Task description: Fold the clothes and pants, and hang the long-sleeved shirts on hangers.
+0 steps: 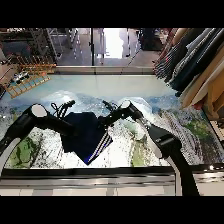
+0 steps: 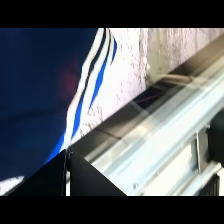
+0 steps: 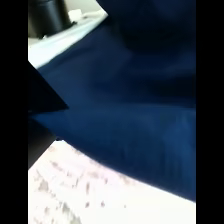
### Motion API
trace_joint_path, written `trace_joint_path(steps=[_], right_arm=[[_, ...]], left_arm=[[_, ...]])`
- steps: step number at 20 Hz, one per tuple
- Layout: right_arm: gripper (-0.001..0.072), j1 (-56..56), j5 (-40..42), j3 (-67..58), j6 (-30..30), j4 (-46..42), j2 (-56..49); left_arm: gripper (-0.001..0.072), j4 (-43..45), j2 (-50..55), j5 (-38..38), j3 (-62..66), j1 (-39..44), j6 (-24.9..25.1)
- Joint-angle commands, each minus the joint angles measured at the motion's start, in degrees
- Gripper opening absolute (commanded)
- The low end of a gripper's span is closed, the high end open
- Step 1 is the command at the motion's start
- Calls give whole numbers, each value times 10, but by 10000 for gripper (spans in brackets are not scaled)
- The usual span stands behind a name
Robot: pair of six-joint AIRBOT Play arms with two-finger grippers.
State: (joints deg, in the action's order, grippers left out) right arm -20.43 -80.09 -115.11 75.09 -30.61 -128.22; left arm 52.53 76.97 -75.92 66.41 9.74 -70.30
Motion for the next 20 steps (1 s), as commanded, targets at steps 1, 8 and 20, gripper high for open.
trace_joint_path(steps=[1,8,20], right_arm=[[9,11,20,-12,60,-67,61],[7,221,43,62,202,-188,301],[7,824,141,542,150,-281,681]], left_arm=[[14,14,-29,-44,0,-6,0],[15,76,-181,-131,0,-61,0],[15,109,-292,-128,0,-147,-9]])
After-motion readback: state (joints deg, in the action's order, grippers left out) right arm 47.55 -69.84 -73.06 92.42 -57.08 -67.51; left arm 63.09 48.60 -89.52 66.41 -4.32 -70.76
